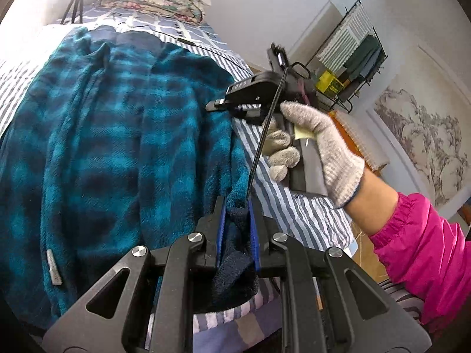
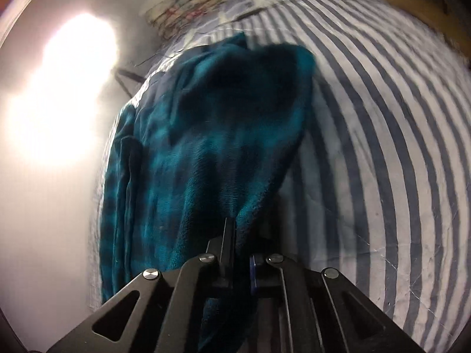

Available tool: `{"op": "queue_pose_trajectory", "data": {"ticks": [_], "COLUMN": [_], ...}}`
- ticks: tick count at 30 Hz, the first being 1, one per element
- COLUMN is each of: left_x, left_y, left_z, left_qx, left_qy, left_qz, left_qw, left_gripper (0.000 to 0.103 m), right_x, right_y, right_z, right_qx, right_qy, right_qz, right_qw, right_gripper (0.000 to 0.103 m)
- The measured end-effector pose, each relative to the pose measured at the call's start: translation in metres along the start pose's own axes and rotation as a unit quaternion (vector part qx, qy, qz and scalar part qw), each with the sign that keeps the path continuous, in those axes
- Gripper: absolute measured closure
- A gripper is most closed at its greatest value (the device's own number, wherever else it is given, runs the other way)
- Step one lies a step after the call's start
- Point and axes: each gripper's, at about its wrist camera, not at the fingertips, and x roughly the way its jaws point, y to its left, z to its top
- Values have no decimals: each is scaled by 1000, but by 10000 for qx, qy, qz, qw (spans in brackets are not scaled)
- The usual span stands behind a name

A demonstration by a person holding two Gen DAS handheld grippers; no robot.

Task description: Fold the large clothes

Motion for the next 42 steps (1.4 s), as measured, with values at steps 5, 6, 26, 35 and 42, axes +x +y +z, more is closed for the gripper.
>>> {"op": "queue_pose_trajectory", "data": {"ticks": [5, 6, 26, 35, 42], "left_x": [-16, -20, -52, -60, -57], "left_y": [15, 19, 121, 122, 117], "left_z": [-7, -9, -44, -51, -46], "left_qx": [-317, -386, -1827, -1737, -1652], "left_qy": [-98, -122, -208, -233, -216], "left_qz": [-68, -88, 183, 186, 176], "left_qw": [9994, 9991, 9828, 9843, 9859], "left_gripper": [91, 91, 91, 92, 92], "right_x": [-14, -16, 102, -2, 7], "right_y": [50, 63, 217, 178, 120], "right_z": [3, 4, -18, -2, 66], "right_qx": [-628, -791, -2672, -2260, -360], "right_qy": [-172, -225, 512, -208, -848], "right_qz": [-504, -601, -653, 558, 502], "right_qw": [9966, 9948, 9601, 9723, 9945], "right_gripper": [100, 100, 70, 33, 33]}}
